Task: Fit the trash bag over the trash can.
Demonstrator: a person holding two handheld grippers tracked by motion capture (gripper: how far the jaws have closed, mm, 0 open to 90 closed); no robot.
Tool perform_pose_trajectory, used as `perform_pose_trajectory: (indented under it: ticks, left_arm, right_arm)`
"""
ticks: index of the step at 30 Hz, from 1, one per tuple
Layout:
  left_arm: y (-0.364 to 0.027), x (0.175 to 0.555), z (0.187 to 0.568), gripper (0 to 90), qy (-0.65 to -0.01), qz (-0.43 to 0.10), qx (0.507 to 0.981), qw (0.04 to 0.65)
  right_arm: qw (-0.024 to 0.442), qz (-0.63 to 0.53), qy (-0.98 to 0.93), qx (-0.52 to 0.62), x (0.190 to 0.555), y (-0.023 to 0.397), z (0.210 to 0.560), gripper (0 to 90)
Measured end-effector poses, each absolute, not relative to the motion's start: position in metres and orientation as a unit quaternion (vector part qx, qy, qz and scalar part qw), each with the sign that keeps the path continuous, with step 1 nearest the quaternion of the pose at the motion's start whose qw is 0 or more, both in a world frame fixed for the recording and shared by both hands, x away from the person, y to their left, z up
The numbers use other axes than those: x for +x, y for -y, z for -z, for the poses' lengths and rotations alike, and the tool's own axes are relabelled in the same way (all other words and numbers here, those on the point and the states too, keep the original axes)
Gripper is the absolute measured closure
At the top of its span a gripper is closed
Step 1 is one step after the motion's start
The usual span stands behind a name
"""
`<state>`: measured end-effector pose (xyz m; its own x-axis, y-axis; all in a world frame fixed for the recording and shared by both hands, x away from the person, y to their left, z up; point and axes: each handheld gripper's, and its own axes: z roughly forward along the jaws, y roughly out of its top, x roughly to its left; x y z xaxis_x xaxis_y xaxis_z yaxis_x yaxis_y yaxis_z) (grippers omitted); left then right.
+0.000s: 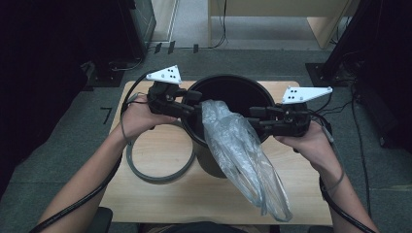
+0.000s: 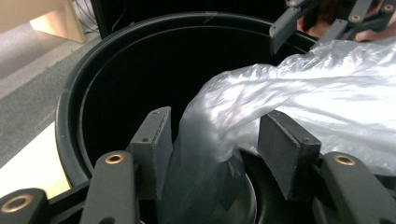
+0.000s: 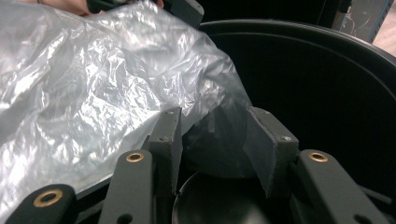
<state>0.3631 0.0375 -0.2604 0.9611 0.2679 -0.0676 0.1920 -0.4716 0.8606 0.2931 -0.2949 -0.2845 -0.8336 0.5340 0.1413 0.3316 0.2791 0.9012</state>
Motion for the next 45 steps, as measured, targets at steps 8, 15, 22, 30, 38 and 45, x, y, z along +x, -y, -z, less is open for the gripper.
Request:
perform_pose_trajectory:
  ticks: [8, 15, 22, 30, 38, 45]
  left_arm:
    - [-0.026, 0.357, 0.258, 73.3, -0.123, -0.026, 0.864, 0.488]
    - [-0.024, 0.368, 0.249, 89.5, -0.167, 0.01, 0.844, 0.51]
    - [-0.027, 0.379, 0.241, 90.0, -0.193, 0.013, 0.829, 0.524]
    - [-0.027, 0.386, 0.237, 90.0, -0.213, 0.012, 0.82, 0.531]
    - [-0.028, 0.388, 0.241, 89.7, -0.219, 0.009, 0.823, 0.524]
    - [-0.026, 0.385, 0.24, 86.8, -0.219, 0.013, 0.825, 0.52]
  right_arm:
    - [0.1, -0.542, -0.789, 0.271, 0.294, 0.295, 0.279, 58.0]
    - [0.096, -0.546, -0.786, 0.274, 0.295, 0.294, 0.277, 58.2]
    - [0.098, -0.545, -0.785, 0.276, 0.294, 0.294, 0.282, 56.9]
    - [0.099, -0.548, -0.787, 0.267, 0.285, 0.289, 0.285, 52.9]
    - [0.094, -0.546, -0.793, 0.254, 0.274, 0.282, 0.29, 51.6]
    - [0.101, -0.544, -0.795, 0.249, 0.262, 0.275, 0.294, 43.1]
